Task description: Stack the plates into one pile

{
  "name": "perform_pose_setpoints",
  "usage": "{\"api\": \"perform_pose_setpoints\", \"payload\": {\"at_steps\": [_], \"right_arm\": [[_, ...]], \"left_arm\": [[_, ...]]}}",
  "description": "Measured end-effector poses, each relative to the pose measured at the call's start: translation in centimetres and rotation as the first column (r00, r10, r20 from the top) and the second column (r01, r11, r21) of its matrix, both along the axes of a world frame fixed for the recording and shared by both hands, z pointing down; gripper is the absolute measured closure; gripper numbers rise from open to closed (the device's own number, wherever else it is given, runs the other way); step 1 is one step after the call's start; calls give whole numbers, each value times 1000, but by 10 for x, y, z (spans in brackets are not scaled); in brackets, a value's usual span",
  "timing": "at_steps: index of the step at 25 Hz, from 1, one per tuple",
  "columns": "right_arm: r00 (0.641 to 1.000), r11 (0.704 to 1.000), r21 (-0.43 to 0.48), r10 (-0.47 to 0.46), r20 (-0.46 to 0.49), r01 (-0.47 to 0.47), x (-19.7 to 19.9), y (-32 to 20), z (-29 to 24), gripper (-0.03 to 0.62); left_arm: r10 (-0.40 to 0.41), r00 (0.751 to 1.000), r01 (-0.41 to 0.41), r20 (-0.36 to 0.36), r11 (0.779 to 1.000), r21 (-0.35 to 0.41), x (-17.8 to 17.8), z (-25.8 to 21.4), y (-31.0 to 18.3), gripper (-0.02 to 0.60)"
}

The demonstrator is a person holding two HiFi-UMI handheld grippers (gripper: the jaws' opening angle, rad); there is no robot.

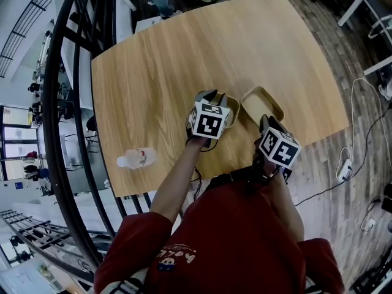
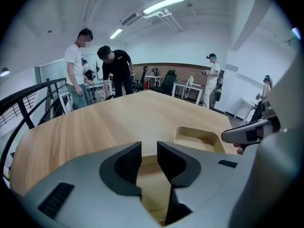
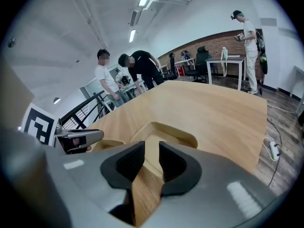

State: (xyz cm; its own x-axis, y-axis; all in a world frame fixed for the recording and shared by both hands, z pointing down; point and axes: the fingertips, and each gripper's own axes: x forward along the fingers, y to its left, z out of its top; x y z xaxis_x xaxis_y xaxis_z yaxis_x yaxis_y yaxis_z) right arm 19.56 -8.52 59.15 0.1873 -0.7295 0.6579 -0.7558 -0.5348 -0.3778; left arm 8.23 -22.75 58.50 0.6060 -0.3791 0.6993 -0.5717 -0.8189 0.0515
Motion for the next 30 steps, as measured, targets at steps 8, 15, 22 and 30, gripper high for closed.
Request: {"api": "perform_pose_setpoints", "payload": {"at_steps": [8, 15, 22, 30], "right_arm": [[995, 994, -28, 100, -18, -101, 34, 27, 7, 491], [990, 986, -86, 142, 6, -140, 51, 38, 23, 473], [982, 978, -136, 172, 75, -161, 52, 42, 47, 471], [977, 977, -148, 173, 128, -154, 57, 34, 65, 471]], "left_arm": [[121, 993, -121, 6, 993, 5, 51, 1, 14, 476], [272, 953, -275, 131, 961, 4, 88, 22, 25, 476], [383, 883, -397, 271, 918, -4, 101, 45, 26, 472], [457, 823, -462, 337, 884, -70, 113, 65, 26, 472]]}}
